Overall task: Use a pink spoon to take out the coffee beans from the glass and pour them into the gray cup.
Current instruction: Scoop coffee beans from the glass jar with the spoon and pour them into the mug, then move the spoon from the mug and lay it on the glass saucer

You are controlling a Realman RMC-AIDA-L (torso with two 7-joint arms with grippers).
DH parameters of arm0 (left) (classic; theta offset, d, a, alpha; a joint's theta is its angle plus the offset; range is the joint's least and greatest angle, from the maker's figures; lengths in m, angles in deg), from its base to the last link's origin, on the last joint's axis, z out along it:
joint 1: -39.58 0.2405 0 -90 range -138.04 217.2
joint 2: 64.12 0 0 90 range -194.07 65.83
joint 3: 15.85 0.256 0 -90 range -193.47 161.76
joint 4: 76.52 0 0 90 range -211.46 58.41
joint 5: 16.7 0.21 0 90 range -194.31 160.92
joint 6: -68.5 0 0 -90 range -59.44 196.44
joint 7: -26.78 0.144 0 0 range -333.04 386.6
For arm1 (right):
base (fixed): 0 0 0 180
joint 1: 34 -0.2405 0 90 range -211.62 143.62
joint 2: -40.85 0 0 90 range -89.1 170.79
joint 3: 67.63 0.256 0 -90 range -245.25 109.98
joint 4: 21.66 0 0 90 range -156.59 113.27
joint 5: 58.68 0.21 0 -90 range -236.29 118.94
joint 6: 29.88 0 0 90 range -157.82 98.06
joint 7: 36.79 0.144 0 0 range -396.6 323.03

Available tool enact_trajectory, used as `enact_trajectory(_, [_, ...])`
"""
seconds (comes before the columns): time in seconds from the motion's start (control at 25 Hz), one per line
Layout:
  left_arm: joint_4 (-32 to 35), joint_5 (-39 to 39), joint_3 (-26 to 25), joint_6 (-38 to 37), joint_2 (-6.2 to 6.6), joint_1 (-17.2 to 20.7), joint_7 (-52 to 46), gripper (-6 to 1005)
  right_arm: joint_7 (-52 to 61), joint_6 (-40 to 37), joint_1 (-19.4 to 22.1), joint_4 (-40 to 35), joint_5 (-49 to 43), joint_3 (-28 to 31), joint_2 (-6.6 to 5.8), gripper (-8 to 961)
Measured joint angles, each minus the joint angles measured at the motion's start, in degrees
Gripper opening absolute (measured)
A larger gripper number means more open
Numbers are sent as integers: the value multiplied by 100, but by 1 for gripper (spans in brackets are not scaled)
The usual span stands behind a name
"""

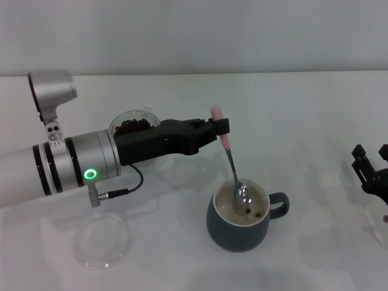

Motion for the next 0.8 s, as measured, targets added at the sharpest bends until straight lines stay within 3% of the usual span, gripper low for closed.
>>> enact_trajectory(0.24, [4,-55,-32,86,2,40,273,127,0,0,-6,0,-6,1,0,631])
enact_trajectory(0.4, [42,-511,-62,356,0,278,327,127,0,-1,-24,-2,-6,30,0,634])
enact_trajectory(0.6, [161,-1555,-64,884,-2,916,333,126,0,-4,-97,-15,10,57,1,638])
enact_trajectory(0.8, [159,-2515,-62,1565,26,1894,314,126,0,-7,-241,-78,32,66,16,642])
